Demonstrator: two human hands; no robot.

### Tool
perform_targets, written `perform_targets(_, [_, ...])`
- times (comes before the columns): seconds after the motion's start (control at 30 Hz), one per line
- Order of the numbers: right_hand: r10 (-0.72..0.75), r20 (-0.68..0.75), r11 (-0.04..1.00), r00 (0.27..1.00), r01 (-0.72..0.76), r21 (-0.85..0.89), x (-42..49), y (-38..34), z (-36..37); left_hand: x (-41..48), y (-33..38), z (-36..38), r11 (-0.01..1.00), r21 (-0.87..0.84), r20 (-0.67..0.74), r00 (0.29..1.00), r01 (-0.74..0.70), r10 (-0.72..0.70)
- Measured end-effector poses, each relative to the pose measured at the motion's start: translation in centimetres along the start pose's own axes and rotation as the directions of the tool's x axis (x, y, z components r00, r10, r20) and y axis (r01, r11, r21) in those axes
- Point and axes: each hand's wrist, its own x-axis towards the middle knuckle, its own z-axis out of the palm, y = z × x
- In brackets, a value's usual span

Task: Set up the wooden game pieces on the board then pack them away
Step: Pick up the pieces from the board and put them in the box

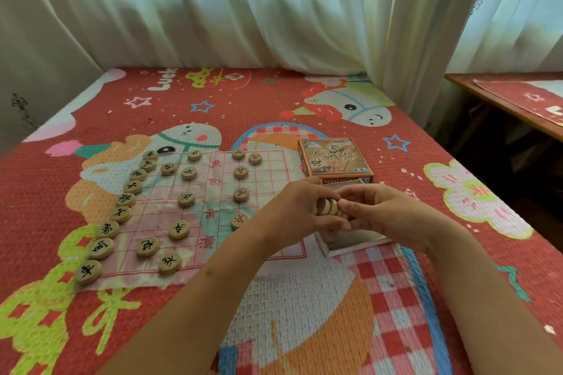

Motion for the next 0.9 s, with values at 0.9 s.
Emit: perform_targets(0.9, [-0.029,-0.211,0.997,0.977,0.044,0.067,0.4,-0.8,1.3,0.2,-1.2,0.0,0.994,-0.003,-0.197,0.975,-0.105,0.102])
